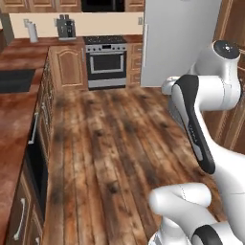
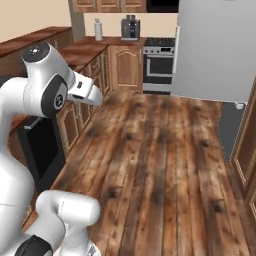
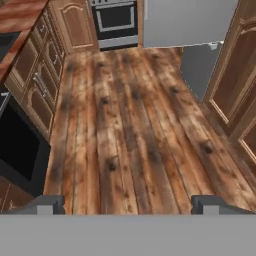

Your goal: Take the cheese, chicken drumstick, and lemon from the fridge and place them on the plate on the dining counter to create an appetizer plate.

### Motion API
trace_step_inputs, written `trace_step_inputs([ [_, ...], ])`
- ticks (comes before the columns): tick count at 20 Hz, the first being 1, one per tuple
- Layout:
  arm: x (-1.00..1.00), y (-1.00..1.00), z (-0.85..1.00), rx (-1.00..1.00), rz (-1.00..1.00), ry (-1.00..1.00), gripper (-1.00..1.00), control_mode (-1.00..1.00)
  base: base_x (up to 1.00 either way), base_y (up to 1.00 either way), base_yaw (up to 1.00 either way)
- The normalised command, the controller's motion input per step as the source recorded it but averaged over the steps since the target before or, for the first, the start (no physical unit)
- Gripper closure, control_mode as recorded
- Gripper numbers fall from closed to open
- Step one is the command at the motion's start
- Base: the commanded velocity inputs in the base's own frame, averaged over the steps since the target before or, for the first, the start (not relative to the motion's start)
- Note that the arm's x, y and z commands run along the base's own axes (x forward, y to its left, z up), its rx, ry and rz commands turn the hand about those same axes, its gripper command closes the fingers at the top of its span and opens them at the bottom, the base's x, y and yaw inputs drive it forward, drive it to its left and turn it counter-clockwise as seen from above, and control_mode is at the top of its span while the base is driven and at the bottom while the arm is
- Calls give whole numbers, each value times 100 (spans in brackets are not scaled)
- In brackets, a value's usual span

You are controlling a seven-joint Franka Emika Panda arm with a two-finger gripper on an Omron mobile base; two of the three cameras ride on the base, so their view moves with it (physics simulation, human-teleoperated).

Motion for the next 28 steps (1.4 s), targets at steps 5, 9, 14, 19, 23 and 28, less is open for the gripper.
trace_step_inputs([
  [5,0,0,0,0,0,0,-100,100,100,-18,16],
  [9,0,0,0,0,0,0,-100,100,100,-1,0],
  [14,0,0,0,0,0,0,-100,100,100,0,-4],
  [19,0,0,0,0,0,0,-100,100,100,0,-12],
  [23,0,0,0,0,0,0,-100,100,100,7,-19],
  [28,0,0,0,0,0,0,-100,100,100,21,-27],
])
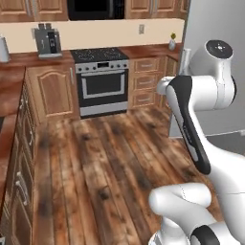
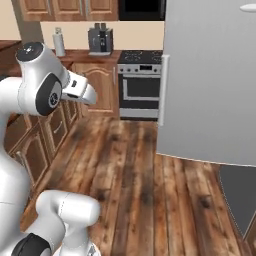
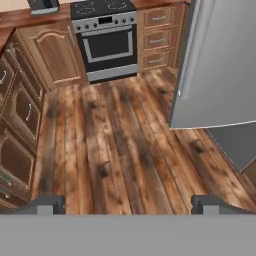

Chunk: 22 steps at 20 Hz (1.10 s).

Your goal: Take the cheese, chicken drumstick, and lemon from the fridge and place them on the plate on the dining counter to create an appetizer plate.

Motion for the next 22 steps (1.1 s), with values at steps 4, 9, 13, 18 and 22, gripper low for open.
trace_step_inputs([
  [4,0,0,0,0,0,0,-100,100,99,38,-31],
  [9,0,0,0,0,0,0,-100,100,82,50,-36],
  [13,0,0,0,0,0,0,-100,100,67,54,-42],
  [18,0,0,0,0,0,0,-100,100,58,54,-48],
  [22,0,0,0,0,0,0,-100,100,47,58,-50],
])
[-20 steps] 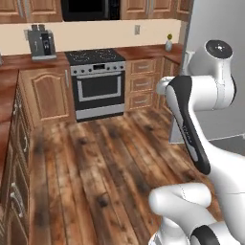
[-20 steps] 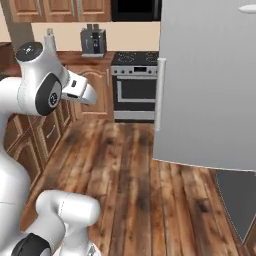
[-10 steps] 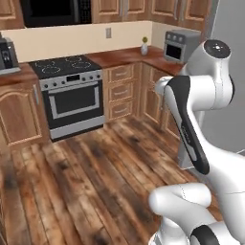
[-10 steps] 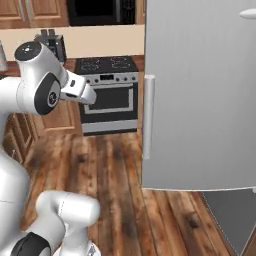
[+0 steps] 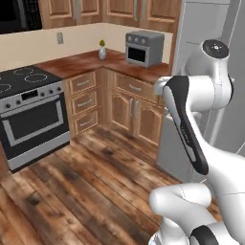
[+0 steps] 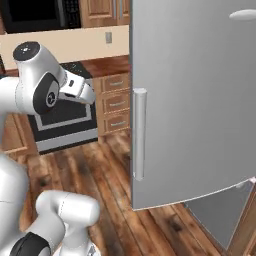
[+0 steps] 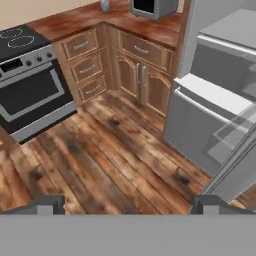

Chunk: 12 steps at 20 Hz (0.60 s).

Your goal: Take the cheese, chicken drumstick, and lemon from the fridge and place them on the plate on the dining counter to create an appetizer plate.

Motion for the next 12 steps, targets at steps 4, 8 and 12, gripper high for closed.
trace_step_inputs([
  [4,0,0,0,0,0,0,-100,100,38,54,-51],
  [8,0,0,0,0,0,0,-100,100,23,48,-53],
  [12,0,0,0,0,0,0,-100,100,16,50,-54],
])
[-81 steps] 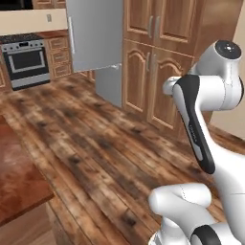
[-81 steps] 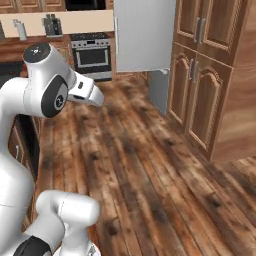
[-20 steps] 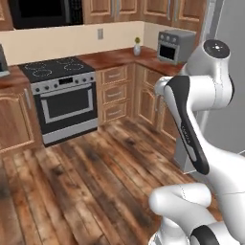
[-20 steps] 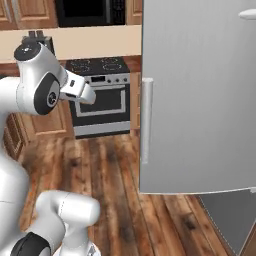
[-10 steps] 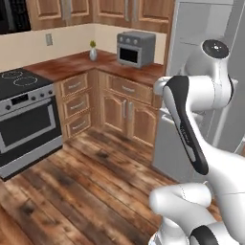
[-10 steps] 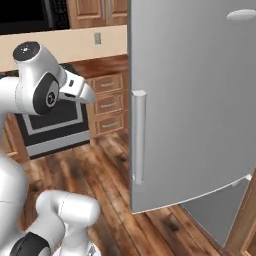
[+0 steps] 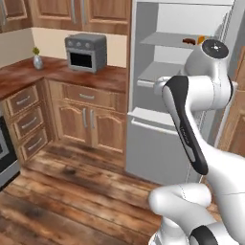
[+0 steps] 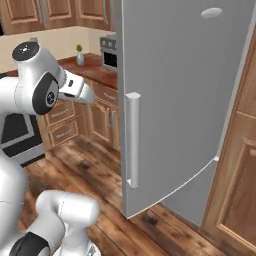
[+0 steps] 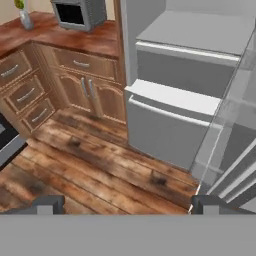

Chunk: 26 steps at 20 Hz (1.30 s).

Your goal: Take the cheese, chicken drumstick, and lemon from the fridge and place them on the plate on the dining counter to create an appetizer plate.

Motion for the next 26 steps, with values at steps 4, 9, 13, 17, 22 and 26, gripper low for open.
trace_step_inputs([
  [4,0,0,0,0,0,0,-100,100,15,54,-54],
  [9,0,0,0,0,0,0,-100,100,14,62,-52],
  [13,0,0,0,0,0,0,-100,100,2,74,-49],
  [17,0,0,0,0,0,0,-100,100,5,77,-46],
  [22,0,0,0,0,0,0,-100,100,32,60,-41],
  [26,0,0,0,0,0,0,-100,100,63,40,-38],
])
